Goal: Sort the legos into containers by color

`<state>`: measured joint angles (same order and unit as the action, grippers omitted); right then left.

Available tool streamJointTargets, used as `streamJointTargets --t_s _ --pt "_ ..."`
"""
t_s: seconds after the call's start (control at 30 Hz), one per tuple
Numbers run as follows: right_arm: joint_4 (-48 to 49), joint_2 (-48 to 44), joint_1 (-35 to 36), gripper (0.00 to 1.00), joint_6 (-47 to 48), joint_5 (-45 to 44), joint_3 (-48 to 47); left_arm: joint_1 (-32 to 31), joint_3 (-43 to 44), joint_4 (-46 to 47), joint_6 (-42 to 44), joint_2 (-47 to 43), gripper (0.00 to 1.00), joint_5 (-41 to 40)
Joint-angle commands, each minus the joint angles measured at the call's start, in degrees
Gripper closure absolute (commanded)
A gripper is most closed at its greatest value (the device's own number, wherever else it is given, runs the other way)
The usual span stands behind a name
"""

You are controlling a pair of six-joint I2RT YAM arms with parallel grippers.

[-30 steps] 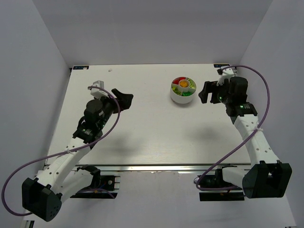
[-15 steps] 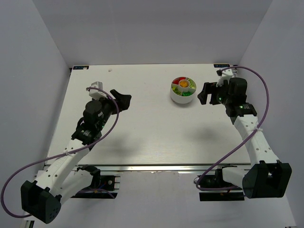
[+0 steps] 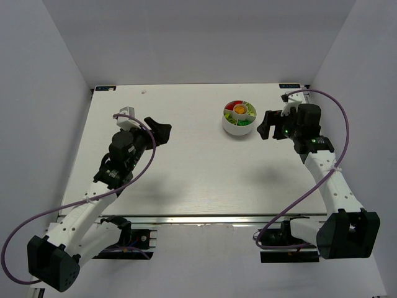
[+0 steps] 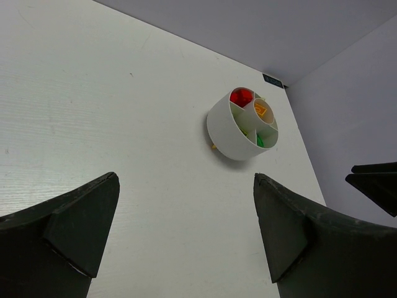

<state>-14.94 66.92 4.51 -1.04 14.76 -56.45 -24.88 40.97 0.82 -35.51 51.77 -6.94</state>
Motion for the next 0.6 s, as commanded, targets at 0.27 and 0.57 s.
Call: streamJointTargets --t_s 0.27,0.57 --pt "2.11 -0.29 -0.21 0.11 0.34 0.97 -0.16 0.01 0.16 0.76 1.05 0.09 0.02 -0.44" --pt "2.11 -0.29 -0.21 0.11 0.51 1.76 0.46 0.01 -0.19 0.94 1.14 -0.18 0.02 -0.44"
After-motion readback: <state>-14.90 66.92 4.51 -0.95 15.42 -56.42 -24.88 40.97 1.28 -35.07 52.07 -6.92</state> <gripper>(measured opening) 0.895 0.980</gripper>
